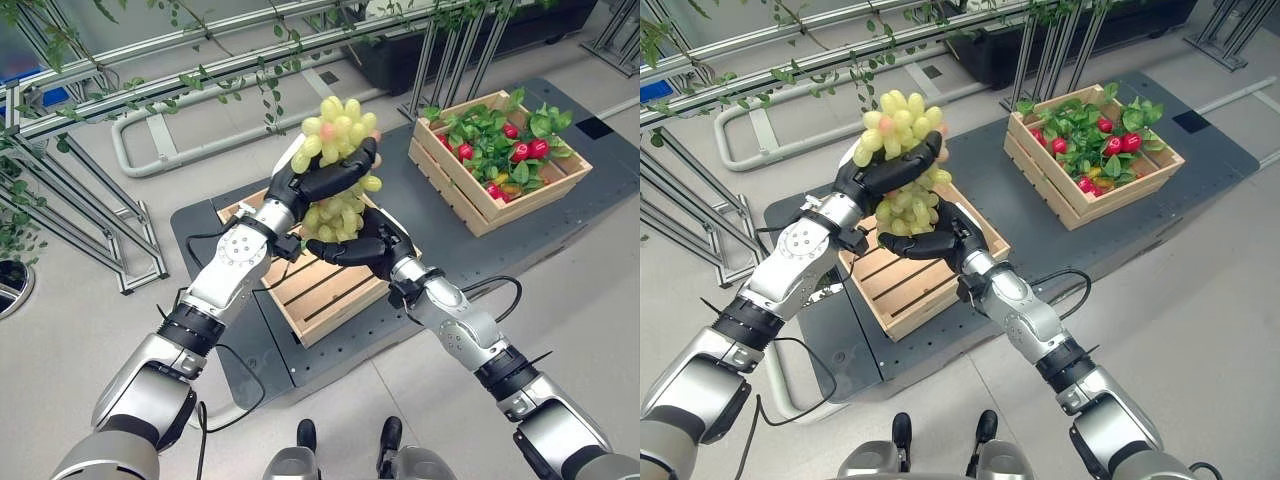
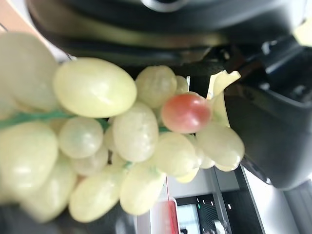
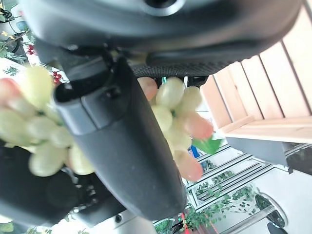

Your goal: Pick up the fruits from the basket on one side to the basket on the other side

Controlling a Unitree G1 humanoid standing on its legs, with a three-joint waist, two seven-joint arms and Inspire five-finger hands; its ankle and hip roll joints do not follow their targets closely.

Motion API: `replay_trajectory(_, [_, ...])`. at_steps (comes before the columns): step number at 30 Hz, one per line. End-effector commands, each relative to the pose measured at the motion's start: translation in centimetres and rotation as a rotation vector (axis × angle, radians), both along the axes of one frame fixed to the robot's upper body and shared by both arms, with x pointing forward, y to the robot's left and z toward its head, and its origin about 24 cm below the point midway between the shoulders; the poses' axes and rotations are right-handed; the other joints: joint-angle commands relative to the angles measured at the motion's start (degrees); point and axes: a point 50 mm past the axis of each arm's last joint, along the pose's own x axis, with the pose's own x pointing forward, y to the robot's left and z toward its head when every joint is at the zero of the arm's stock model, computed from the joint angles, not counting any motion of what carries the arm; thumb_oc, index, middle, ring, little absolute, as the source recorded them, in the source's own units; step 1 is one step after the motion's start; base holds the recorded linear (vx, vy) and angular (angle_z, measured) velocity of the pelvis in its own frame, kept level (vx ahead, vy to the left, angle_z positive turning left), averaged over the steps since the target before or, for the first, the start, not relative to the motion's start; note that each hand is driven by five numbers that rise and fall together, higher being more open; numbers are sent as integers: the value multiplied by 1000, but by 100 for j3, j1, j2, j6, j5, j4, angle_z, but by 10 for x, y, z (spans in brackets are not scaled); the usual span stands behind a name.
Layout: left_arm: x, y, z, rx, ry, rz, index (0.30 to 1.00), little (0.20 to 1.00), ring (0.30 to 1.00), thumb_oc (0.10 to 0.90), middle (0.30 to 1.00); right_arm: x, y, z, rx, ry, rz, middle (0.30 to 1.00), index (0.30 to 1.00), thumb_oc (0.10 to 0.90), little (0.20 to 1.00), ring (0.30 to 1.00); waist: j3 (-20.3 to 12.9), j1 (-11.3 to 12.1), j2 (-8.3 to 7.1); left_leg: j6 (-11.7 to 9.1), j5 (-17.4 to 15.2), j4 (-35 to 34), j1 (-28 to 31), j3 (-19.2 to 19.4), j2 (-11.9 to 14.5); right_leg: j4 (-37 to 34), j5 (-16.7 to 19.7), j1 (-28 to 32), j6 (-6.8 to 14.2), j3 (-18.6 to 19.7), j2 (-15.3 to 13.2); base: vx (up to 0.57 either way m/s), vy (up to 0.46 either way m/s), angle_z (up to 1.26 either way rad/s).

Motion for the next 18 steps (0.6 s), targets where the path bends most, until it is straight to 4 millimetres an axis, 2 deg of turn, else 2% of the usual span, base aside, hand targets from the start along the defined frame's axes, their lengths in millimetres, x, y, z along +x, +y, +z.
replay_trajectory(1, [-4, -25, 6, -102, -34, -92, 300, 300, 300, 400, 300, -6, 25, 9, 164, -37, 68, 900, 900, 800, 900, 900, -1508, 70, 43, -20, -378, 4, -120, -107, -192, 7, -425, 243, -1, 54, -223, 0, 0, 0])
replay_trajectory(3, [-4, -26, -5, -73, -1, -109, 300, 300, 300, 400, 300, -7, 24, 19, 187, -79, 55, 900, 900, 800, 900, 900, -1502, 56, 30, -10, -381, 4, -109, -101, -186, 7, -421, 236, 1, 87, -214, 0, 0, 0])
replay_trajectory(6, [-5, -25, -11, -65, 21, -116, 300, 300, 300, 400, 300, -7, 21, 24, 199, -102, 40, 900, 900, 800, 900, 900, -1509, 48, 28, -1, -386, 4, -107, -95, -186, 7, -424, 232, 2, 103, -209, 0, 0, 0])
replay_trajectory(9, [-6, -25, -25, -43, 81, -130, 300, 300, 300, 400, 300, -6, 13, 30, 206, -137, -27, 900, 900, 800, 900, 900, -1512, 31, 25, 13, -385, 4, -90, -69, -180, 7, -408, 227, 13, 130, -204, 0, 0, 0])
replay_trajectory(18, [-9, -15, -45, 14, 138, -124, 300, 300, 300, 400, 300, -5, -11, 29, 220, -156, -131, 900, 900, 800, 900, 900, -1501, -5, 26, 34, -403, 4, -69, 4, -165, 7, -385, 204, 42, 179, -208, -5, 0, -1])
